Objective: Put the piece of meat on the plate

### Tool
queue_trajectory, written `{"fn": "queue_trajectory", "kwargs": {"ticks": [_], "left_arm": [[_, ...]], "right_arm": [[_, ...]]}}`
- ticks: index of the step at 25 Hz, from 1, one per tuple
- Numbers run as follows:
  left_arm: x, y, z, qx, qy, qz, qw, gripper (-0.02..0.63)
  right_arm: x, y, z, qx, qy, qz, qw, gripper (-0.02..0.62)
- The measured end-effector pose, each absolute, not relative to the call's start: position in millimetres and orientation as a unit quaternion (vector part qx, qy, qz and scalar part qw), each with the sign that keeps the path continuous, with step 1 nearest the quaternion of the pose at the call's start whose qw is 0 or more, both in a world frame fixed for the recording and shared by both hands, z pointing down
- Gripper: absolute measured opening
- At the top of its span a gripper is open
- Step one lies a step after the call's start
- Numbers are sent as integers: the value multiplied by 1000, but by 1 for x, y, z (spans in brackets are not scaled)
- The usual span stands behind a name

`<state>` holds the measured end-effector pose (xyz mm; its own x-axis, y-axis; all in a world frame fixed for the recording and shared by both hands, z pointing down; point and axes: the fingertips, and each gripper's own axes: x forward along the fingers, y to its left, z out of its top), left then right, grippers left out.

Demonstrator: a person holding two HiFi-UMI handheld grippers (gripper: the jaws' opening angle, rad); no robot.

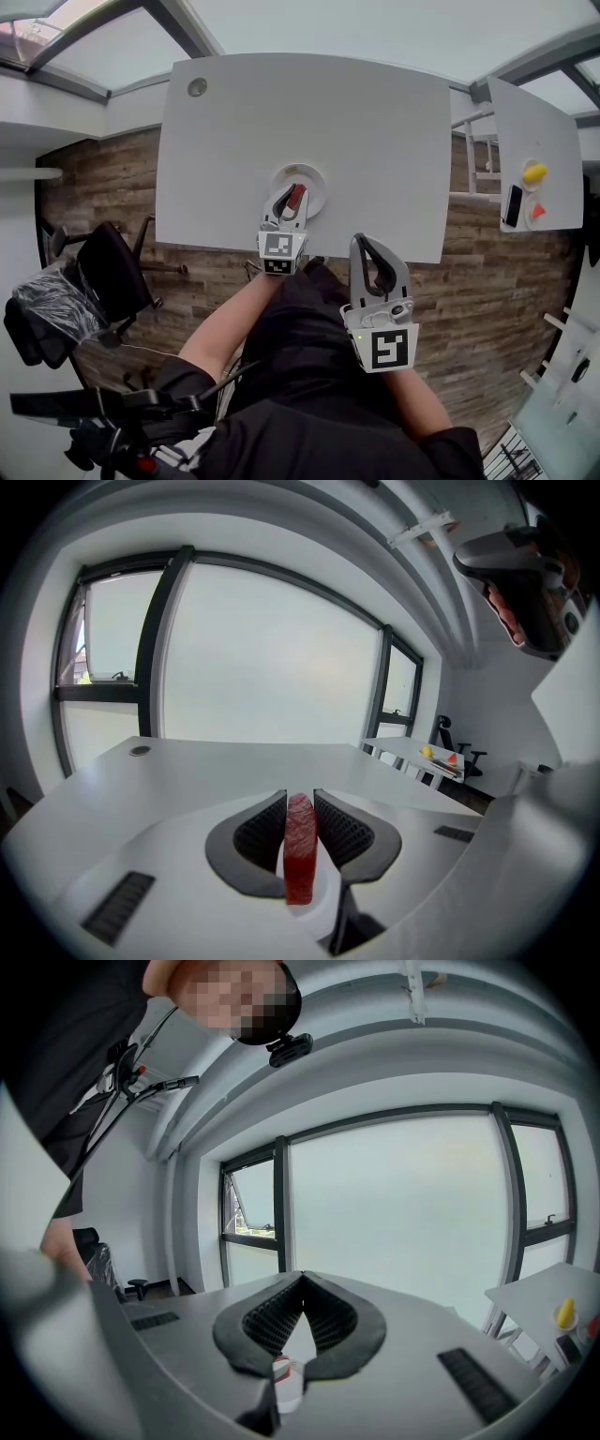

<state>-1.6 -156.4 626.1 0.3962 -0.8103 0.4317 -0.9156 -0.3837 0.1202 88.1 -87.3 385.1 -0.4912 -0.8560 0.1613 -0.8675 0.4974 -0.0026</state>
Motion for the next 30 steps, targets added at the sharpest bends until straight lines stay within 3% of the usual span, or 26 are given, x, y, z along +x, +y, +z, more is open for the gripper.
{"fn": "queue_trajectory", "kwargs": {"ticks": [30], "left_arm": [[12,-164,675,822,-497,159,227,97]], "right_arm": [[103,-84,407,523,-844,57,104,3]]}}
